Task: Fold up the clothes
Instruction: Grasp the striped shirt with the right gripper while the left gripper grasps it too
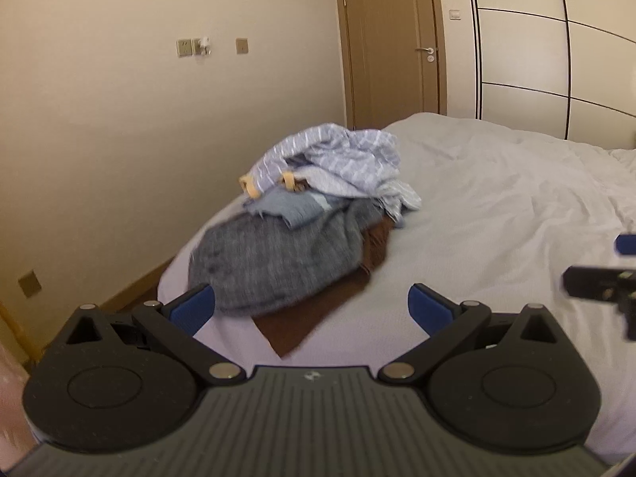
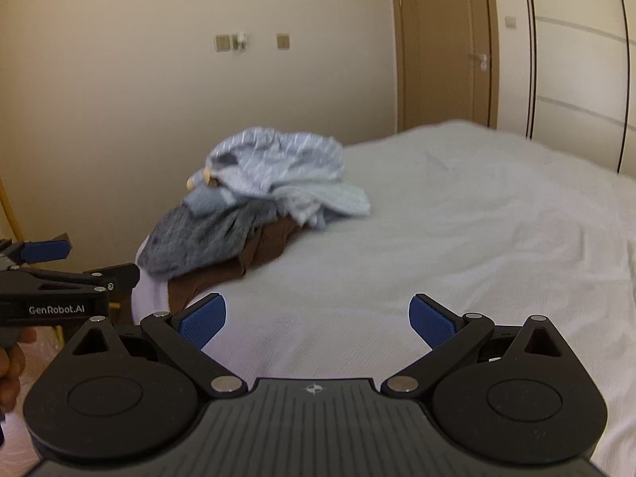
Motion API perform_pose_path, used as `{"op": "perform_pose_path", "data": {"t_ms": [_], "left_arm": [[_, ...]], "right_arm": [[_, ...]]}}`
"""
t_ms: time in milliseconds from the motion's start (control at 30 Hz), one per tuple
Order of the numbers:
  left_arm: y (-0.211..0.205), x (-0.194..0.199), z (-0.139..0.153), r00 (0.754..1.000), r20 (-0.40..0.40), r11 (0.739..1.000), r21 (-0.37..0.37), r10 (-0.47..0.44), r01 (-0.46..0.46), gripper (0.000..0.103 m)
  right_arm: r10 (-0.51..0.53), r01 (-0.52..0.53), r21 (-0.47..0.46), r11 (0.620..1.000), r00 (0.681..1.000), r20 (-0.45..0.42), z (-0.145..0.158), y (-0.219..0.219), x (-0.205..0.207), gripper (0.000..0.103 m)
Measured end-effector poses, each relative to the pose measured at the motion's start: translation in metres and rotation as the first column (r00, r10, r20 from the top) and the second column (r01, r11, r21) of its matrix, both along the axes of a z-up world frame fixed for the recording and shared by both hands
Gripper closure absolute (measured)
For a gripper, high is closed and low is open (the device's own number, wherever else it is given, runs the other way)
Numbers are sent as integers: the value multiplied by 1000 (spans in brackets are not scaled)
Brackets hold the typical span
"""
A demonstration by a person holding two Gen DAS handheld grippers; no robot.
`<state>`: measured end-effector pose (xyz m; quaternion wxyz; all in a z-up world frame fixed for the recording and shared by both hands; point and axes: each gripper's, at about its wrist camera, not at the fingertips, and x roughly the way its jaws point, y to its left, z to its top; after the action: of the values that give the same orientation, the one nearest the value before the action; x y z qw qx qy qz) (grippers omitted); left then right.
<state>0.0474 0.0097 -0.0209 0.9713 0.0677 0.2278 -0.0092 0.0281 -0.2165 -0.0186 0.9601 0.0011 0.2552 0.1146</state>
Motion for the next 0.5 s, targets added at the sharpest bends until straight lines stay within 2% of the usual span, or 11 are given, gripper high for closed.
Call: {"op": "perform_pose_path", "data": {"t_ms": [167, 300, 433, 500], "left_arm": [[11, 50, -1, 999, 39, 998, 57, -23, 20, 1], [17, 100, 1, 994, 81, 991, 119, -77, 67, 1], [13, 151, 8, 981, 103, 962, 238, -164, 136, 6], [11, 176, 9, 976, 86, 946, 276, -199, 169, 10]], "right_arm": [[43, -36, -64, 997, 993, 108, 5, 0, 29, 2], [92, -77, -109, 991, 984, 149, 3, 4, 63, 9], [138, -117, -134, 984, 978, 154, -4, 13, 102, 16], [168, -144, -149, 978, 972, 166, -8, 20, 122, 21]]}}
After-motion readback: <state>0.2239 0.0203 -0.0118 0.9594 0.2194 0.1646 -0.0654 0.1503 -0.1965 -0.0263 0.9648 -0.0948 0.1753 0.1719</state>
